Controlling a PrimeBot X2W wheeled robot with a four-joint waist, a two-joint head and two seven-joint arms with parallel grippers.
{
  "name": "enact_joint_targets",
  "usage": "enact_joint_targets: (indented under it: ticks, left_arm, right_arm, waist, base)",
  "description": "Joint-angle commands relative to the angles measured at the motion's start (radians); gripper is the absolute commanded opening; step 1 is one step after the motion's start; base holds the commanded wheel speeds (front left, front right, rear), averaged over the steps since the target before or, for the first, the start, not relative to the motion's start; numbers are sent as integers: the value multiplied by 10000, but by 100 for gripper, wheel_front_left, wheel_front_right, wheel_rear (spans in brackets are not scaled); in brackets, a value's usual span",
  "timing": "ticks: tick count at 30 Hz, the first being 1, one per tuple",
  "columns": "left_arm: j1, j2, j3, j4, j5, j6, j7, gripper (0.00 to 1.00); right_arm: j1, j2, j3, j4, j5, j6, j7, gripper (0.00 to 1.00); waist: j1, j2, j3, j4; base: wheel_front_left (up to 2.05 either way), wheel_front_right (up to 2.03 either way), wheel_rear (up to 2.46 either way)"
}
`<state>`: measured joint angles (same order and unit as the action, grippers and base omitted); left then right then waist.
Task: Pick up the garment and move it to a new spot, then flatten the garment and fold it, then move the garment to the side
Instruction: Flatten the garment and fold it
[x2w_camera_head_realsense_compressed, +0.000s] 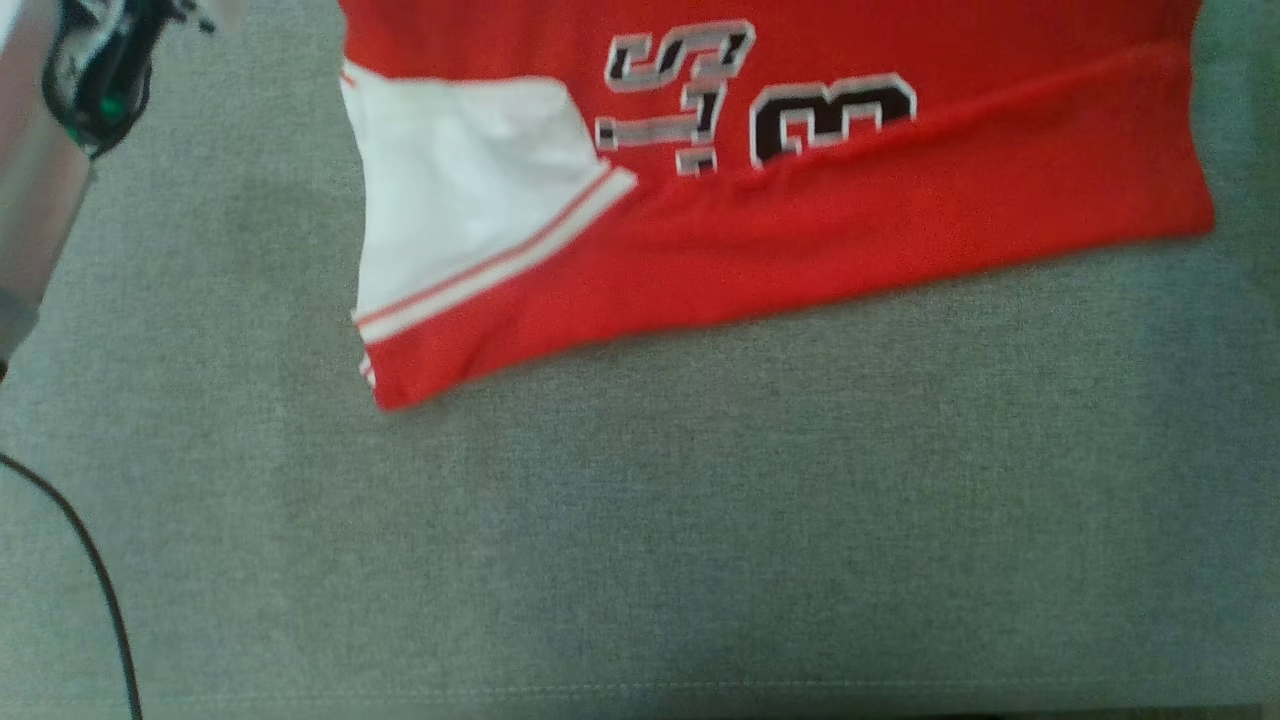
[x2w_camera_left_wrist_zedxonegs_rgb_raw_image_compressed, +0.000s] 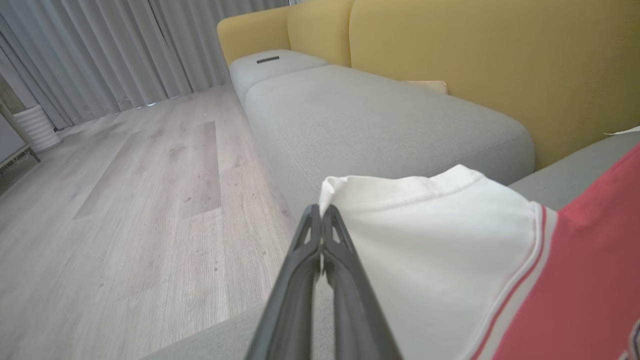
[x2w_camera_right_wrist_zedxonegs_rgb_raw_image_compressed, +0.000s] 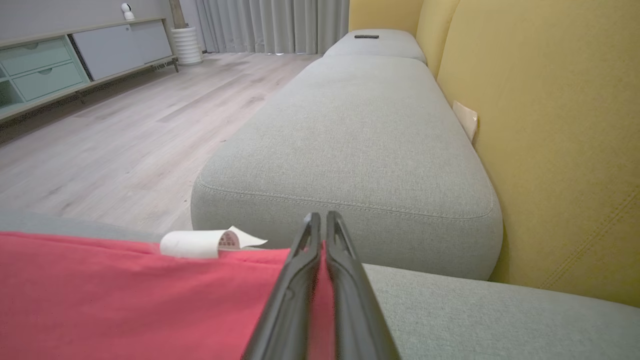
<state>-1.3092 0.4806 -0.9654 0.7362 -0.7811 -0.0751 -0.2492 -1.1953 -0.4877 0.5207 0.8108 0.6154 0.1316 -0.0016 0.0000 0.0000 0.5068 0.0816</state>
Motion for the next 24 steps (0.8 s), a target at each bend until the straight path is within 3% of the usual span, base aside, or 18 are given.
enact_joint_targets:
  ticks: [1, 6, 12, 24]
  left_arm:
    - [-621, 339, 678, -159, 204, -40, -119, 0]
    - [-116, 142, 1109, -464, 790, -188, -123, 0]
    - [1012, 251, 1106, -1120, 1403, -384, -124, 0]
    - [2963, 1572, 186, -3137, 1436, -528, 298, 0]
  right_arm:
    - [-150, 28, 107, -126, 31, -9, -262, 0]
    - [102, -91, 521, 103, 368, -9, -619, 0]
    - [993, -690, 1315, -115, 1134, -9, -503, 0]
    - [2624, -2334, 3069, -1200, 2458, -9, 299, 0]
  waist:
    - [0, 0, 6, 12]
    - [0, 0, -156, 88]
    - [0, 0, -601, 250]
    - [0, 0, -1475, 582]
  base:
    - [0, 0, 0]
    - [0, 0, 0]
    - [0, 0, 0]
    - [0, 0, 0]
